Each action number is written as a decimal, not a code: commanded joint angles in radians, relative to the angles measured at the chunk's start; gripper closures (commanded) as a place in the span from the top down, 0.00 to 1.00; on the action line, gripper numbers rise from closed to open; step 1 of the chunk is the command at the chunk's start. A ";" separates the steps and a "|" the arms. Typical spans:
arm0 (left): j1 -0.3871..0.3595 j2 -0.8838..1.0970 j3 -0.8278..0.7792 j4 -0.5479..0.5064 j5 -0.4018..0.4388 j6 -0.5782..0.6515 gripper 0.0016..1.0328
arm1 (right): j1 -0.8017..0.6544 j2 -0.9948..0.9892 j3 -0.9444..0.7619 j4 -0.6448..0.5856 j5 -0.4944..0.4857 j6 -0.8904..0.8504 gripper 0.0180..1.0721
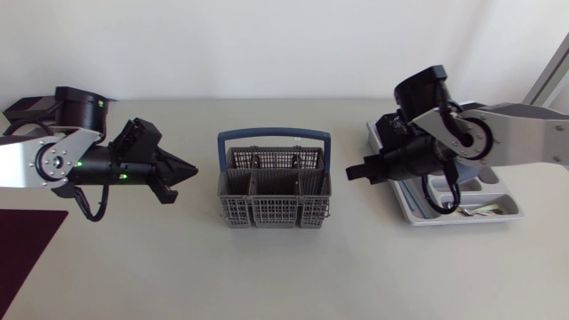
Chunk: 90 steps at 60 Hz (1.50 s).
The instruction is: Sort the cutlery from the basket into the organizer compartments.
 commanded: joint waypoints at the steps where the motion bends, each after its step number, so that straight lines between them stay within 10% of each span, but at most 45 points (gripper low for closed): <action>1: 0.020 -0.059 -0.044 -0.014 0.014 -0.028 0.24 | -0.014 -0.082 -0.053 0.001 0.031 -0.022 0.30; 10: 0.021 -0.168 -0.090 -0.017 0.010 -0.049 0.42 | -0.014 -0.212 -0.121 0.001 0.086 -0.040 0.53; 21: 0.015 -0.291 -0.124 -0.023 -0.035 -0.095 0.97 | -0.015 -0.344 -0.190 -0.014 0.154 -0.071 0.87; 90: 0.051 -0.766 -0.274 -0.057 -0.242 -0.223 0.96 | -0.155 -1.019 -0.532 0.066 0.200 -0.189 0.96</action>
